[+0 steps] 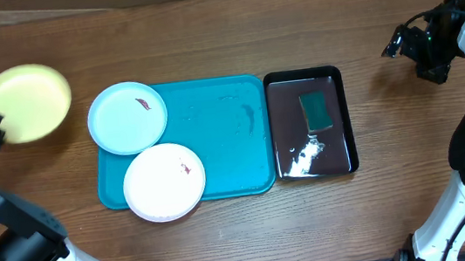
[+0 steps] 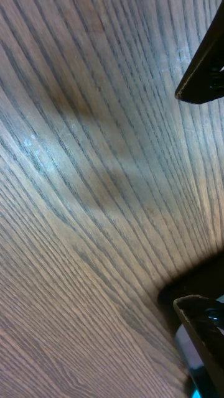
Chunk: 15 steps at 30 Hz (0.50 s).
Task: Clean dirty plates on tray and stack at the side
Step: 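Lower the yellow plate onto the table left of the tray, release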
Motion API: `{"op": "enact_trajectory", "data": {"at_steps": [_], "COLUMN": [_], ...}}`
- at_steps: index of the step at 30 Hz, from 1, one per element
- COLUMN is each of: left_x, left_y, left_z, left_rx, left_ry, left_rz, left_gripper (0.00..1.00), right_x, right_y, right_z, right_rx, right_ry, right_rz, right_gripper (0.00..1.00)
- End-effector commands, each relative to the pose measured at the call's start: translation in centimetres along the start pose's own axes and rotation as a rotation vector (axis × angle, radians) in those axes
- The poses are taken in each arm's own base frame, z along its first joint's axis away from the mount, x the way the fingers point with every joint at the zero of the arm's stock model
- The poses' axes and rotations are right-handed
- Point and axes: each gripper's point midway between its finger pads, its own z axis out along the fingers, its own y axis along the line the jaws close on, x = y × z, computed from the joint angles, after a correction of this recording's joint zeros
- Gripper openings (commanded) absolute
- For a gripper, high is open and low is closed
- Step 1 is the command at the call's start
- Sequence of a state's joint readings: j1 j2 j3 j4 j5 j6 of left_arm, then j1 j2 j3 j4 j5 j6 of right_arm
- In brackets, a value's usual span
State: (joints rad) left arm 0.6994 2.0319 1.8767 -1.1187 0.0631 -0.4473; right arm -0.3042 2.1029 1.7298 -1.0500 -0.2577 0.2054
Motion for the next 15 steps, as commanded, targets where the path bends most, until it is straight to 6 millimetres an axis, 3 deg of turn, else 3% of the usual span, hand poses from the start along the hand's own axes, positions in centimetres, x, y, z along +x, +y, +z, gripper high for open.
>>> {"op": "enact_trajectory", "data": {"at_steps": [1, 5, 15], "left_x": [-0.4, 0.5, 3.4], "left_y": [3.9, 5.3, 3.8], "left_z": [1.7, 4.4, 8.3], "left_rx": [-0.148, -0.182, -0.099], "left_ry": [-0.035, -0.034, 0.014], "left_rz": [-0.057, -0.057, 0.042], "left_gripper": [0.04, 0.04, 0.04], "right_x": [-0.8, -0.8, -0.8], "right_y": [0.6, 0.6, 0.6], "right_z": [-1.2, -1.2, -1.2], "right_rx": [-0.008, -0.008, -0.008], "right_ry": [-0.038, -0.038, -0.038], "right_rz": [-0.015, -0.015, -0.015], "right_gripper": [1.0, 1.0, 1.0]}}
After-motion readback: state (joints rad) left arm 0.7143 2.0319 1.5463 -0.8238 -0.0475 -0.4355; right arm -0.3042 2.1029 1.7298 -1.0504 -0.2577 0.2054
